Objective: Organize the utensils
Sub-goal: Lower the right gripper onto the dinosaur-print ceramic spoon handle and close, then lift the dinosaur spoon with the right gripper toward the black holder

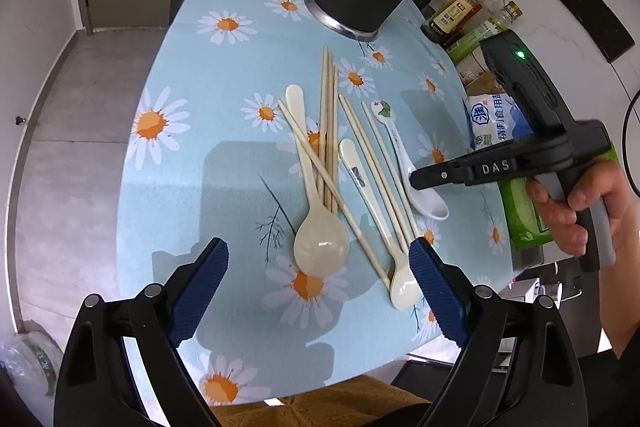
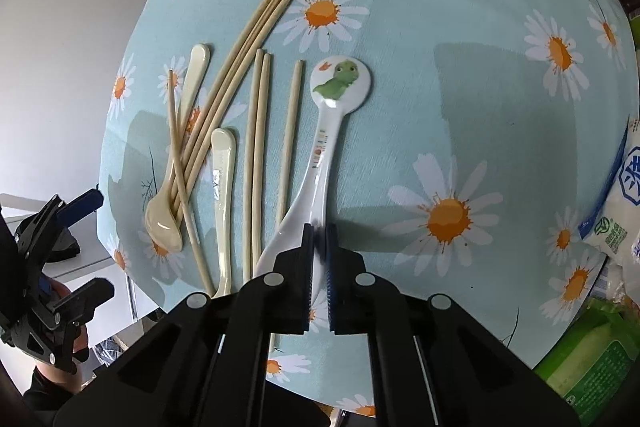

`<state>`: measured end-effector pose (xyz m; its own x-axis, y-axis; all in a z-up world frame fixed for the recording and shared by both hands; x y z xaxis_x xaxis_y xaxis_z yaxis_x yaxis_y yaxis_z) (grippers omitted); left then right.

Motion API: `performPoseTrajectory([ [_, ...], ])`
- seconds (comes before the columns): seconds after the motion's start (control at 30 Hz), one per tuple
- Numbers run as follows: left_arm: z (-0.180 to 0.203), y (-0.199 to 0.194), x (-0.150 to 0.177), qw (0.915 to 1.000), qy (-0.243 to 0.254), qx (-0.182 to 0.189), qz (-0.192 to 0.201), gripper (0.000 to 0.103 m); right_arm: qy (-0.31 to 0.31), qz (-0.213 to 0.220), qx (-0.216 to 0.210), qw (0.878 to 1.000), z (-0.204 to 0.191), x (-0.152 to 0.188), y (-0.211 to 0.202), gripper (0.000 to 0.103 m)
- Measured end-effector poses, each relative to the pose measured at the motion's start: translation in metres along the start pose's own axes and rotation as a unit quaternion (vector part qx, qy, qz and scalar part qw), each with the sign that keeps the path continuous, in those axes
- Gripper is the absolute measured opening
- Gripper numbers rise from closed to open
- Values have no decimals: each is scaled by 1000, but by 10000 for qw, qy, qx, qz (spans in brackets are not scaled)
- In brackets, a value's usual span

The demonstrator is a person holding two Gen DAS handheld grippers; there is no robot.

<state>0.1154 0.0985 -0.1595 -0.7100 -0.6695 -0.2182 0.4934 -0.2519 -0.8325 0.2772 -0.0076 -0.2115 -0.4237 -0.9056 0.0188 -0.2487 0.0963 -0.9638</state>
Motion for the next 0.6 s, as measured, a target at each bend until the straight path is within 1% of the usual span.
performPoseTrajectory([
  [0.2,7,15,-18,9996,-73,130,-219,84,-43,185,-116,9998,-4,2,-3,4],
  [0.23,8,18,-23,9995,-103,152,-247,83,69,389,-70,9992,-3,3,-4,4],
  [0.33,7,27,-35,9987,-308,185,-349,76,133,540,-174,9983,0,10,-6,4],
  [0.4,5,32,-45,9976,-513,210,-406,69,179,669,-246,9973,4,15,-10,4],
  [0.43,5,34,-49,9970,-594,231,-430,68,193,714,-279,9969,5,18,-12,4],
  [0.47,4,37,-53,9964,-665,266,-448,65,327,1017,-71,9943,8,19,-14,4],
  [0.5,3,39,-57,9959,-738,269,-457,61,351,1085,-97,9934,10,22,-18,4],
  [0.6,0,47,-67,9941,-957,119,-491,55,363,1234,-168,9916,9,33,-26,4],
])
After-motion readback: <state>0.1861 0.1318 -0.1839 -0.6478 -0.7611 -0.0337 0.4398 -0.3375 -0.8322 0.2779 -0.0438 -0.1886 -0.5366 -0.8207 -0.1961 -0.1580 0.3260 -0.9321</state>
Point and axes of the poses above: each gripper's, at about its wrist camera, not at the fingertips, and y roughly the way its jaws point, z to its right, x to its underside, the point moved 4 cm from there along y, roughly the way its jaws point, and after that the axes turned 15 degrees about -y, right-handed, at the moved point
